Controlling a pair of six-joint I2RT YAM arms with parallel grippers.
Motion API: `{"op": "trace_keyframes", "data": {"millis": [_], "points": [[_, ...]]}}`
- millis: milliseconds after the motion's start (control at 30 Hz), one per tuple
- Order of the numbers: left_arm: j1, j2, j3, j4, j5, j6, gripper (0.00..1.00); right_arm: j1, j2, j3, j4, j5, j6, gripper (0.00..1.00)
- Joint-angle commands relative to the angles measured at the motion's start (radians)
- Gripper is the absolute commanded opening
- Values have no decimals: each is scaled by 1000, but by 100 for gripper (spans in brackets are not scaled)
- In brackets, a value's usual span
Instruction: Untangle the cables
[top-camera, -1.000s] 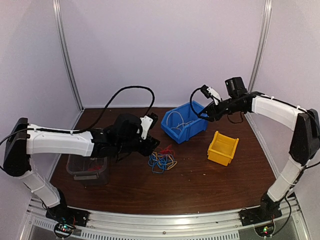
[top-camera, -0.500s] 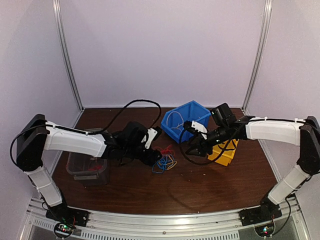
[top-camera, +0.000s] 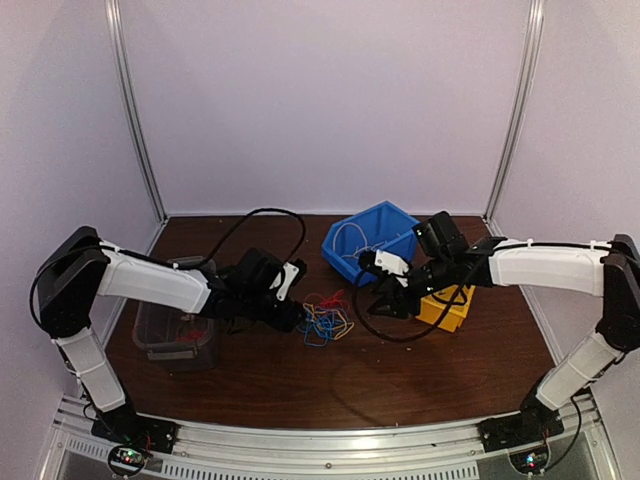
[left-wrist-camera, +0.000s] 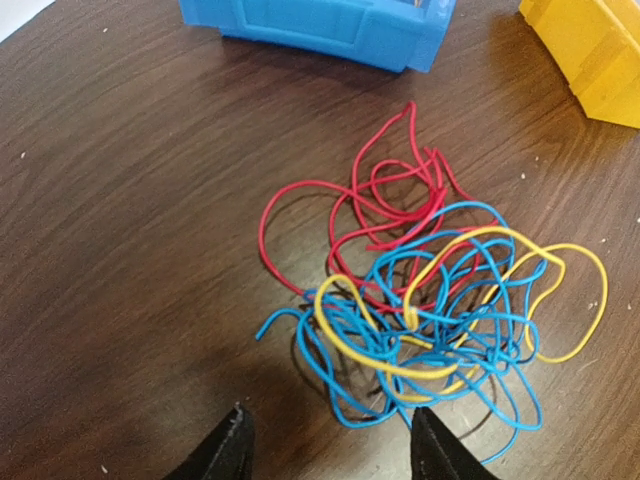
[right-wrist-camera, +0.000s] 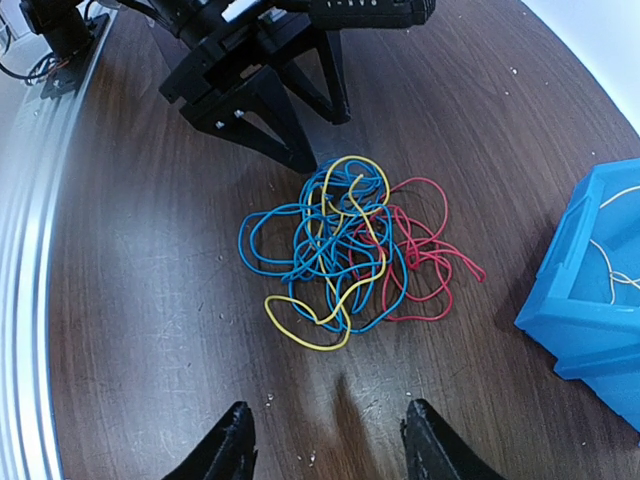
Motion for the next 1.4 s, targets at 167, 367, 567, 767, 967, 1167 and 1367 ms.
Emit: {"op": "trace_keyframes", "data": {"millis": [167, 367, 567, 767, 967, 1167, 1367], "points": [[51, -112, -51, 43, 80, 0, 56, 48, 136, 101, 34, 78, -1, 45], [51, -75, -30, 109, 191, -63, 62, 54, 220, 161, -18, 8, -19, 39], [51, -21, 9, 146, 241, -89, 61, 58, 183, 103, -43, 11, -98, 47], [51, 42, 56, 136, 265, -89, 61, 66, 203, 108, -33, 42, -111, 47], [52, 80, 64, 132, 268, -103, 50, 96, 246, 106, 10, 123, -133, 42], [51, 105, 67, 143, 289, -111, 39, 111, 263, 103, 11, 121, -149, 43], [51, 128, 84, 136, 290, -108, 35, 117, 262, 89, 21, 142, -160, 46]]}}
